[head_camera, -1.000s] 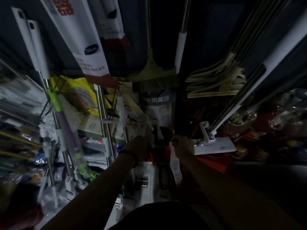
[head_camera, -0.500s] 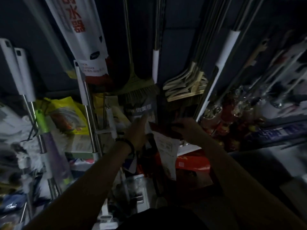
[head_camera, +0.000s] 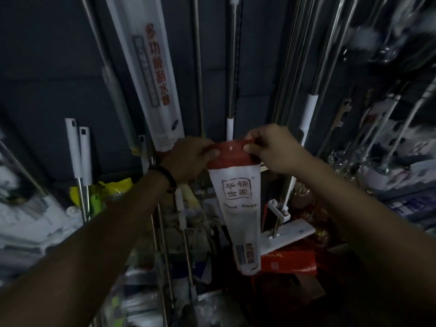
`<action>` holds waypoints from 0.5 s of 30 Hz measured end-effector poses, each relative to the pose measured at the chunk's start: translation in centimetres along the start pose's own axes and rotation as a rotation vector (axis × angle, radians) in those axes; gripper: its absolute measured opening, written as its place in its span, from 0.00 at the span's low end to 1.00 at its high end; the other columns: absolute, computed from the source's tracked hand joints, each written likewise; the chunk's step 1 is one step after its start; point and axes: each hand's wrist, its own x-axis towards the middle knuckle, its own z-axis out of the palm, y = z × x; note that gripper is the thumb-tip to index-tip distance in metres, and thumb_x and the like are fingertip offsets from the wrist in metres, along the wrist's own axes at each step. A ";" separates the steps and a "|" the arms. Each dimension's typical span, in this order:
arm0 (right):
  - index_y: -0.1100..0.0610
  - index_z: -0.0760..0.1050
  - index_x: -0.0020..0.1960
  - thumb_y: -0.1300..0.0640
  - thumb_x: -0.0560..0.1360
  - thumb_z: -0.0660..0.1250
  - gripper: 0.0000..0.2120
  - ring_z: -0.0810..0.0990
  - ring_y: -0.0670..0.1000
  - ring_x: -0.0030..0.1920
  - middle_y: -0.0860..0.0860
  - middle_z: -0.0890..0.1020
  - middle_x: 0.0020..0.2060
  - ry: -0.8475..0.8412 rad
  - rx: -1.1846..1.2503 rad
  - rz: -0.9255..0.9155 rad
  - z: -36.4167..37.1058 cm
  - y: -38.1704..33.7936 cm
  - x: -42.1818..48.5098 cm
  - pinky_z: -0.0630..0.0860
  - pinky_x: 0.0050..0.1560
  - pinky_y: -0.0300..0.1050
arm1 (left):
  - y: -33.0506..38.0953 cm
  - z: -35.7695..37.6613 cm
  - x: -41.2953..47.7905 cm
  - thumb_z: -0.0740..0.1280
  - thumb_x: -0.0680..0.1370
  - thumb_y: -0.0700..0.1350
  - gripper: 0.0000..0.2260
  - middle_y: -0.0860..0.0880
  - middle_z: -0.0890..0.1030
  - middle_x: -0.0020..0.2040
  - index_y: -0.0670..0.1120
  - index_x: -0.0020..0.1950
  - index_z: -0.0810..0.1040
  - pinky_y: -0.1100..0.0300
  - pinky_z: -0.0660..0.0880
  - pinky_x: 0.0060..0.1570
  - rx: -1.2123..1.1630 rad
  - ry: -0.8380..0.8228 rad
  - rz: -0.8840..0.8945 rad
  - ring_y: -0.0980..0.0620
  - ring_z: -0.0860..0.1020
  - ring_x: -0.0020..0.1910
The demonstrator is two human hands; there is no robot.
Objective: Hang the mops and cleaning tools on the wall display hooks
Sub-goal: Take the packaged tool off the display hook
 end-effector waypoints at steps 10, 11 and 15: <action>0.49 0.84 0.48 0.56 0.82 0.71 0.06 0.80 0.35 0.39 0.39 0.82 0.39 0.245 -0.057 -0.111 -7.2 -9.3 4.2 0.70 0.38 0.20 | 4.6 -12.5 2.0 0.66 0.84 0.51 0.12 0.51 0.86 0.50 0.47 0.57 0.86 0.71 0.72 0.45 0.109 0.282 0.238 0.55 0.81 0.45; 0.48 0.84 0.47 0.56 0.82 0.71 0.06 0.79 0.34 0.39 0.38 0.81 0.38 0.255 -0.050 -0.127 -8.1 -10.5 5.0 0.70 0.37 0.20 | 5.0 -14.1 2.4 0.66 0.84 0.51 0.12 0.51 0.87 0.49 0.47 0.55 0.87 0.70 0.74 0.45 0.118 0.309 0.243 0.55 0.82 0.43; 0.49 0.85 0.46 0.53 0.81 0.73 0.05 0.81 0.35 0.40 0.40 0.84 0.39 0.343 -0.001 -0.190 -11.9 -14.8 8.5 0.72 0.36 0.21 | 6.3 -20.3 3.7 0.68 0.83 0.51 0.11 0.52 0.86 0.40 0.49 0.46 0.86 0.63 0.78 0.39 0.019 0.390 0.179 0.59 0.83 0.37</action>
